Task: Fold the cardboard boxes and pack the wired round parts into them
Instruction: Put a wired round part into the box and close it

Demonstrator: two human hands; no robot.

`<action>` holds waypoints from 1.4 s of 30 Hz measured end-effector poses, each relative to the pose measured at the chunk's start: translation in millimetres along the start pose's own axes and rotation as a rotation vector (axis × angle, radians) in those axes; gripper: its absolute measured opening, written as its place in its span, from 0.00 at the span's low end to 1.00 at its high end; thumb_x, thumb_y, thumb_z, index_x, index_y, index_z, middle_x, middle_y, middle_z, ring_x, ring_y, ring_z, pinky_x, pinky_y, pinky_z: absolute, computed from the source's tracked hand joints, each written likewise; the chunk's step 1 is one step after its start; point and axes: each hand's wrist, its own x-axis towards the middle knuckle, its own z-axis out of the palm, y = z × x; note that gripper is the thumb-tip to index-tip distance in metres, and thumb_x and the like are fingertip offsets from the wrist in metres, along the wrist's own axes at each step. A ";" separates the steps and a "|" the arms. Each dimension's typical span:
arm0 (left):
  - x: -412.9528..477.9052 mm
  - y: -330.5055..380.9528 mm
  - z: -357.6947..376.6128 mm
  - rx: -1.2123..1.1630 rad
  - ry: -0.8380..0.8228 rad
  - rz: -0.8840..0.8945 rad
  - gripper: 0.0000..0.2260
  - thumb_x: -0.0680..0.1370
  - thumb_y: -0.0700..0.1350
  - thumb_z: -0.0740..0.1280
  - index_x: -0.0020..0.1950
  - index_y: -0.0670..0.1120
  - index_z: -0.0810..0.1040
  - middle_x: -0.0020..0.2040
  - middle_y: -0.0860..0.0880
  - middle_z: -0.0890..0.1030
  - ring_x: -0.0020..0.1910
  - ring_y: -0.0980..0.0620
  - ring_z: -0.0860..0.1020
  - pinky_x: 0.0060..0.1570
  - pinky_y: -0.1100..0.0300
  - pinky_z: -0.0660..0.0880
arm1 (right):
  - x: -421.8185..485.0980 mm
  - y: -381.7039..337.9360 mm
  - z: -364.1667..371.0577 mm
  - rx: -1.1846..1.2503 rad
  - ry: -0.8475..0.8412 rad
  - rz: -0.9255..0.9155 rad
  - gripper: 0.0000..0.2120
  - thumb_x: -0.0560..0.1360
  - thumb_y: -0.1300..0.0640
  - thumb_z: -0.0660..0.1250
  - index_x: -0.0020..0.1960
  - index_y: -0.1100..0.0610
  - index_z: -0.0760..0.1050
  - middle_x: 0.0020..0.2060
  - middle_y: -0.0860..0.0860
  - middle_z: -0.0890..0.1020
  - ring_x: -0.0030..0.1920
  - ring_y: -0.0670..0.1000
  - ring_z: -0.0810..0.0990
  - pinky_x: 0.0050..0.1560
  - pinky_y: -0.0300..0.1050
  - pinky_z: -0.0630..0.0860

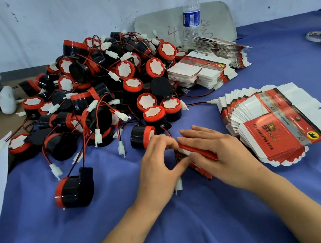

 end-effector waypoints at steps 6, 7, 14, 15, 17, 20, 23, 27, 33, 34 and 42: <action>-0.1 0.3 -0.4 -0.094 -0.017 -0.093 0.13 0.71 0.42 0.76 0.50 0.49 0.75 0.49 0.56 0.79 0.51 0.55 0.79 0.52 0.59 0.75 | -0.2 0.5 -1.9 0.199 0.108 0.009 0.18 0.77 0.60 0.66 0.65 0.47 0.75 0.66 0.43 0.75 0.66 0.40 0.73 0.67 0.48 0.71; -0.5 0.0 -0.3 -0.093 -0.023 -0.094 0.13 0.71 0.42 0.76 0.51 0.49 0.75 0.50 0.55 0.79 0.51 0.54 0.80 0.52 0.58 0.75 | -0.4 0.2 -2.1 0.184 0.108 0.003 0.18 0.77 0.61 0.66 0.65 0.47 0.76 0.66 0.43 0.75 0.66 0.41 0.73 0.66 0.48 0.72; -0.5 2.6 -0.8 -0.135 -0.024 -0.122 0.18 0.72 0.43 0.75 0.54 0.57 0.73 0.52 0.57 0.80 0.54 0.60 0.79 0.54 0.67 0.74 | -0.6 -2.9 -2.6 0.022 0.065 -0.018 0.19 0.77 0.58 0.66 0.66 0.44 0.74 0.67 0.41 0.73 0.68 0.43 0.71 0.65 0.48 0.72; -0.6 3.8 -0.8 -0.143 -0.027 -0.119 0.18 0.72 0.43 0.75 0.55 0.58 0.72 0.52 0.57 0.80 0.54 0.60 0.79 0.53 0.68 0.74 | -0.5 -2.9 -2.8 0.002 0.056 -0.020 0.19 0.78 0.57 0.66 0.66 0.43 0.74 0.67 0.41 0.73 0.68 0.42 0.71 0.65 0.48 0.72; -1.2 5.0 -0.8 -0.142 -0.028 -0.106 0.19 0.72 0.42 0.75 0.55 0.58 0.72 0.52 0.57 0.80 0.54 0.61 0.79 0.53 0.71 0.72 | -0.3 -2.6 -3.2 -0.009 0.051 -0.026 0.18 0.78 0.56 0.66 0.66 0.42 0.74 0.67 0.40 0.73 0.69 0.42 0.70 0.65 0.49 0.72; -0.9 6.1 -1.6 -0.100 -0.019 -0.075 0.16 0.73 0.40 0.73 0.53 0.58 0.73 0.52 0.58 0.79 0.54 0.63 0.78 0.53 0.73 0.71 | -0.2 -1.9 -3.5 -0.062 0.025 -0.035 0.18 0.79 0.51 0.64 0.67 0.41 0.72 0.69 0.38 0.71 0.71 0.41 0.67 0.66 0.48 0.71; 0.3 5.2 -1.6 -0.013 -0.017 0.002 0.07 0.74 0.37 0.72 0.47 0.46 0.77 0.49 0.52 0.78 0.52 0.60 0.77 0.55 0.73 0.68 | -0.8 -0.6 -2.8 -0.217 -0.064 -0.055 0.22 0.80 0.46 0.58 0.73 0.39 0.62 0.72 0.35 0.63 0.75 0.41 0.58 0.70 0.44 0.66; 1.2 5.1 -2.4 0.045 -0.006 0.017 0.06 0.73 0.34 0.72 0.44 0.42 0.78 0.48 0.47 0.78 0.51 0.59 0.76 0.58 0.78 0.61 | 0.6 -1.5 -1.3 -0.388 -0.181 -0.055 0.28 0.79 0.38 0.50 0.77 0.39 0.46 0.75 0.34 0.50 0.77 0.42 0.45 0.74 0.44 0.59; 0.7 7.1 -3.3 -0.006 -0.032 -0.012 0.05 0.75 0.36 0.70 0.48 0.44 0.78 0.49 0.51 0.79 0.52 0.56 0.77 0.56 0.68 0.71 | -2.1 -4.2 2.8 -0.504 -0.186 -0.023 0.28 0.81 0.39 0.46 0.76 0.38 0.38 0.76 0.34 0.42 0.78 0.46 0.43 0.75 0.46 0.55; 0.9 7.5 -3.6 -0.010 -0.031 -0.016 0.05 0.75 0.36 0.70 0.48 0.44 0.78 0.49 0.51 0.79 0.52 0.56 0.77 0.55 0.66 0.73 | -2.5 -5.4 3.2 -0.505 -0.186 -0.017 0.28 0.81 0.39 0.45 0.76 0.39 0.37 0.76 0.34 0.41 0.78 0.46 0.42 0.75 0.47 0.55; 2.1 7.5 -5.6 0.084 -0.020 0.026 0.05 0.74 0.34 0.71 0.46 0.42 0.78 0.47 0.50 0.78 0.50 0.59 0.76 0.53 0.72 0.69 | -8.0 -20.8 7.7 -0.620 -0.225 0.083 0.28 0.82 0.41 0.42 0.73 0.39 0.26 0.76 0.40 0.35 0.78 0.55 0.47 0.72 0.53 0.60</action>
